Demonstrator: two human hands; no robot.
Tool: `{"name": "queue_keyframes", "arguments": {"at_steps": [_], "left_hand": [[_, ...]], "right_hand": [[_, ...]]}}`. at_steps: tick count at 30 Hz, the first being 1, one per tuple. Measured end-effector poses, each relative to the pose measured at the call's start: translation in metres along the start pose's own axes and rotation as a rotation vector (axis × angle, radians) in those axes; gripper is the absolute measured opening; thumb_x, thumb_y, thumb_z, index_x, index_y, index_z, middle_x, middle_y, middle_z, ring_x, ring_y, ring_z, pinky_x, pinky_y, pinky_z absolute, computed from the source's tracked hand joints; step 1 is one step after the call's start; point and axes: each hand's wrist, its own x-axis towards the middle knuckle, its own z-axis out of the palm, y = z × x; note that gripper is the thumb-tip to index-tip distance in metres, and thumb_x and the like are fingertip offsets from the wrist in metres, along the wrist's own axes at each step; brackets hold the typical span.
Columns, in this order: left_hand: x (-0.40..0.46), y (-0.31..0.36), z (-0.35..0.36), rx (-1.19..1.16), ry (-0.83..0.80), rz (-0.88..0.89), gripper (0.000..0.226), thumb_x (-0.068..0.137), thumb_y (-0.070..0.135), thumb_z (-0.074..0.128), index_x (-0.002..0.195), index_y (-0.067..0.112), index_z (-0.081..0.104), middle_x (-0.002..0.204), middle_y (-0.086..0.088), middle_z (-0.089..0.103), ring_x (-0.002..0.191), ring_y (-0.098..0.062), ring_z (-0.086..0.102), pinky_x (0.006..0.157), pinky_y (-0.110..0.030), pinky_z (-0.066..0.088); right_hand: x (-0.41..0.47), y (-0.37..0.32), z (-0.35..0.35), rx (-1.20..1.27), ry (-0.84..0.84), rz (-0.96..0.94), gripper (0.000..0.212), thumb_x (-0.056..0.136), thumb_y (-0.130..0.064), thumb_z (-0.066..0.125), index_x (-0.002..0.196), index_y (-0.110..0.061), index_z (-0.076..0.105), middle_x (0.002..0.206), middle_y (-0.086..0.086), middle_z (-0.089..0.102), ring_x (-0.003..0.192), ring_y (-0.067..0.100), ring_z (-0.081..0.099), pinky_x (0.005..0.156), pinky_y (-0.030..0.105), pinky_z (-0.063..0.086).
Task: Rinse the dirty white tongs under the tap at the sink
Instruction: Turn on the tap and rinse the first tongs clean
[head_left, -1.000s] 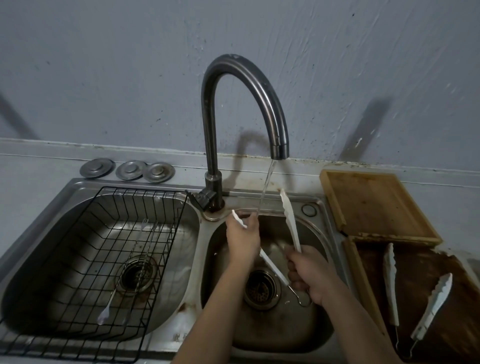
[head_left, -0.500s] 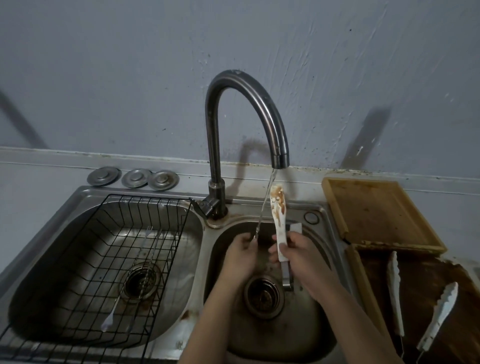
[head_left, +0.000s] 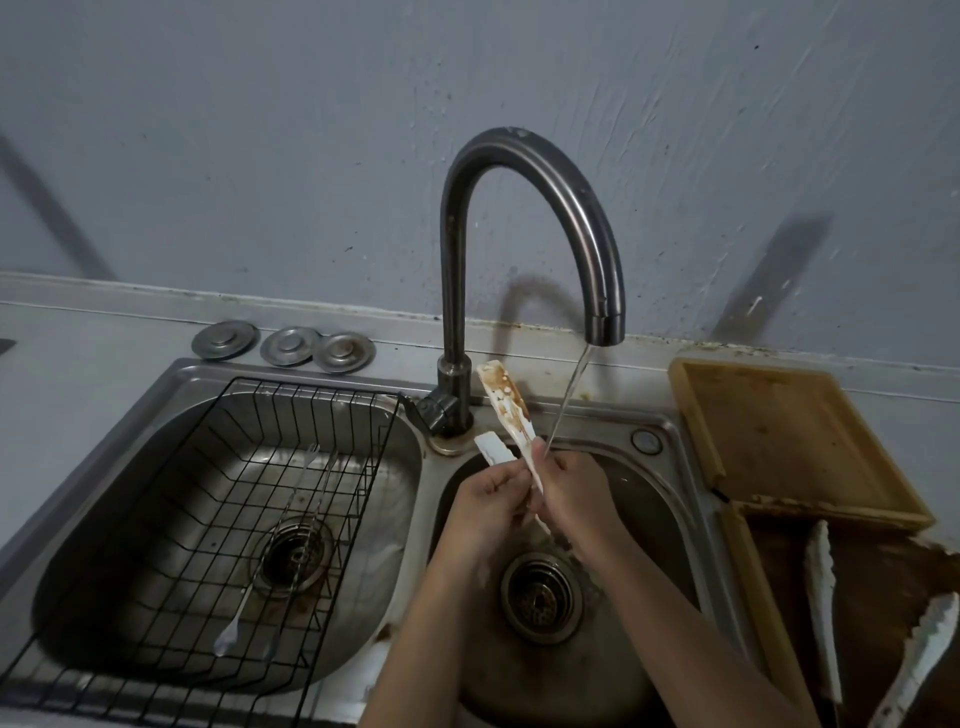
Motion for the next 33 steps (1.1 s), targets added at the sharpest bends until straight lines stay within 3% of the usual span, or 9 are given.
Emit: {"name": "queue_keyframes", "arguments": {"at_steps": [5, 9, 12, 15, 17, 19, 23, 26, 33], "left_hand": [[0.004, -0.003, -0.002, 0.024, 0.027, -0.050, 0.025, 0.094, 0.015, 0.051, 0.088, 0.006, 0.073, 0.056, -0.001, 0.057, 0.050, -0.008, 0.050, 0.048, -0.019, 0.040], [0.002, -0.007, 0.001, 0.090, -0.002, -0.105, 0.028, 0.094, 0.020, 0.052, 0.080, 0.009, 0.074, 0.064, -0.006, 0.060, 0.055, -0.013, 0.047, 0.054, -0.024, 0.034], [-0.001, -0.007, 0.006, 0.099, -0.029, -0.145, 0.030, 0.094, 0.018, 0.050, 0.075, 0.012, 0.072, 0.061, -0.001, 0.064, 0.054, -0.010, 0.051, 0.053, -0.021, 0.037], [-0.003, -0.006, 0.012, 0.032, -0.023, -0.208, 0.030, 0.096, 0.015, 0.045, 0.079, 0.011, 0.070, 0.058, 0.003, 0.067, 0.052, -0.005, 0.058, 0.051, -0.016, 0.045], [-0.004, -0.004, 0.015, -0.028, -0.024, -0.233, 0.031, 0.096, 0.014, 0.044, 0.081, 0.009, 0.070, 0.064, -0.001, 0.066, 0.060, -0.010, 0.059, 0.065, -0.023, 0.048], [-0.004, -0.005, 0.016, -0.045, -0.007, -0.259, 0.024, 0.095, 0.013, 0.048, 0.090, 0.005, 0.070, 0.066, -0.002, 0.068, 0.062, -0.010, 0.062, 0.071, -0.025, 0.050], [-0.005, -0.010, 0.019, -0.135, -0.015, -0.355, 0.021, 0.092, 0.017, 0.055, 0.094, 0.002, 0.069, 0.059, 0.000, 0.063, 0.050, -0.008, 0.057, 0.049, -0.019, 0.050], [-0.008, -0.016, 0.020, -0.190, -0.014, -0.435, 0.026, 0.091, 0.028, 0.056, 0.081, 0.010, 0.071, 0.063, 0.000, 0.066, 0.059, -0.012, 0.060, 0.055, -0.022, 0.055], [-0.002, -0.028, 0.017, -0.227, 0.125, -0.510, 0.060, 0.093, 0.058, 0.034, 0.094, 0.007, 0.066, 0.070, -0.004, 0.076, 0.063, -0.013, 0.073, 0.055, -0.025, 0.053]], "right_hand": [[0.000, 0.009, -0.002, -0.099, -0.088, 0.003, 0.031, 0.094, -0.024, 0.045, 0.066, -0.019, 0.058, 0.056, -0.003, 0.057, 0.042, 0.000, 0.052, 0.038, 0.009, 0.034], [-0.001, 0.014, -0.012, -0.201, -0.026, -0.007, 0.044, 0.091, -0.042, 0.047, 0.053, -0.021, 0.056, 0.047, -0.004, 0.054, 0.037, 0.001, 0.051, 0.038, 0.011, 0.033], [-0.003, 0.015, -0.019, -0.299, 0.006, 0.002, 0.050, 0.087, -0.050, 0.047, 0.049, -0.018, 0.056, 0.043, -0.003, 0.053, 0.040, 0.007, 0.051, 0.044, 0.023, 0.034], [-0.006, 0.017, -0.024, -0.394, -0.013, -0.033, 0.038, 0.090, -0.039, 0.049, 0.065, -0.013, 0.061, 0.054, -0.004, 0.053, 0.050, 0.008, 0.051, 0.046, 0.023, 0.031], [-0.010, 0.019, -0.025, -0.420, -0.029, -0.033, 0.029, 0.092, -0.029, 0.048, 0.085, -0.005, 0.063, 0.066, -0.002, 0.055, 0.057, 0.007, 0.050, 0.047, 0.021, 0.030], [-0.014, 0.019, -0.025, -0.457, -0.046, -0.040, 0.025, 0.091, -0.026, 0.046, 0.089, -0.006, 0.062, 0.073, 0.002, 0.058, 0.059, 0.009, 0.051, 0.048, 0.021, 0.032], [-0.021, 0.015, -0.031, -0.575, -0.076, 0.003, 0.029, 0.093, -0.030, 0.043, 0.088, -0.009, 0.063, 0.067, -0.001, 0.054, 0.063, 0.013, 0.054, 0.052, 0.024, 0.036], [-0.027, 0.012, -0.033, -0.721, -0.086, 0.003, 0.023, 0.093, -0.029, 0.046, 0.089, -0.013, 0.063, 0.072, 0.000, 0.058, 0.071, 0.016, 0.059, 0.064, 0.028, 0.043], [-0.032, 0.012, -0.033, -0.727, -0.103, -0.039, 0.030, 0.096, -0.035, 0.039, 0.083, -0.016, 0.059, 0.064, -0.003, 0.055, 0.061, 0.013, 0.056, 0.053, 0.025, 0.037]]}}
